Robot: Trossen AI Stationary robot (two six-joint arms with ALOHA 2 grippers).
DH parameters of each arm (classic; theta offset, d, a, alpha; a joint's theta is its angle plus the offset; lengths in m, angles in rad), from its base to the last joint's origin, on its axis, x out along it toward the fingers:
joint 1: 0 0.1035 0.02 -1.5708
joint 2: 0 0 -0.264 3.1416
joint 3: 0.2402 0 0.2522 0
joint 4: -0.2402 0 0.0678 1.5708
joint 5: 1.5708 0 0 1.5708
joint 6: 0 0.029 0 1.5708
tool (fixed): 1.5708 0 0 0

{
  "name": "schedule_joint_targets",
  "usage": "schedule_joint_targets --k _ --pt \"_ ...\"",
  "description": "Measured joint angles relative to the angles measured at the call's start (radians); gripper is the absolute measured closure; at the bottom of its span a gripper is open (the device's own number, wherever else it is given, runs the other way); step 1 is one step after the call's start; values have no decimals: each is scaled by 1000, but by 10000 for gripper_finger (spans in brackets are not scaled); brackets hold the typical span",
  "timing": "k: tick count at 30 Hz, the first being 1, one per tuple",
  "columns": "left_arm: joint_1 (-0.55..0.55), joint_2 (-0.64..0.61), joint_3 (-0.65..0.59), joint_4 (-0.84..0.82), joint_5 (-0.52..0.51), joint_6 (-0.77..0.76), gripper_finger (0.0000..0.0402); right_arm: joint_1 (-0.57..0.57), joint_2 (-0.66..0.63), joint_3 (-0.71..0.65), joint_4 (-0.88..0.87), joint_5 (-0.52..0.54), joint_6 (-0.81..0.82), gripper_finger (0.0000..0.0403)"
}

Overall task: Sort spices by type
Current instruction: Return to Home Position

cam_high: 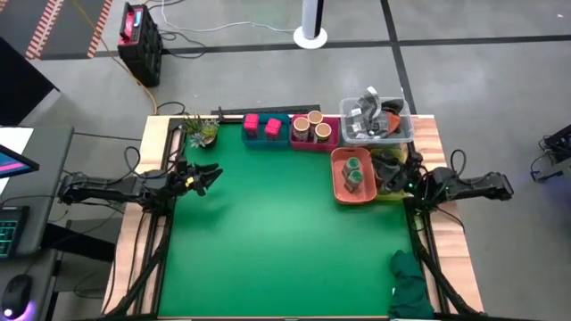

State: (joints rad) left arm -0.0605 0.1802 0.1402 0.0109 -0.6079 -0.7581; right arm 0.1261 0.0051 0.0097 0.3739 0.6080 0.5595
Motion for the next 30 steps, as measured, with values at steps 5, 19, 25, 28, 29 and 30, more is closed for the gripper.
schedule_joint_targets --k 5,19,25,28,29,30 --pt "2 1 0 -70 1 53 143 9 0 0 -79 -54 44 164" --pt "4 4 7 -393 -4 190 143 17 10 0 -292 -57 141 187" --pt "4 4 6 -393 -3 196 143 17 11 0 -295 -57 141 186" --pt "4 4 5 -394 -3 201 143 17 11 0 -296 -57 141 186" --pt "4 4 5 -395 -3 201 143 17 11 0 -296 -57 141 186" --pt "4 4 4 -396 -2 201 143 17 11 0 -296 -57 140 186"
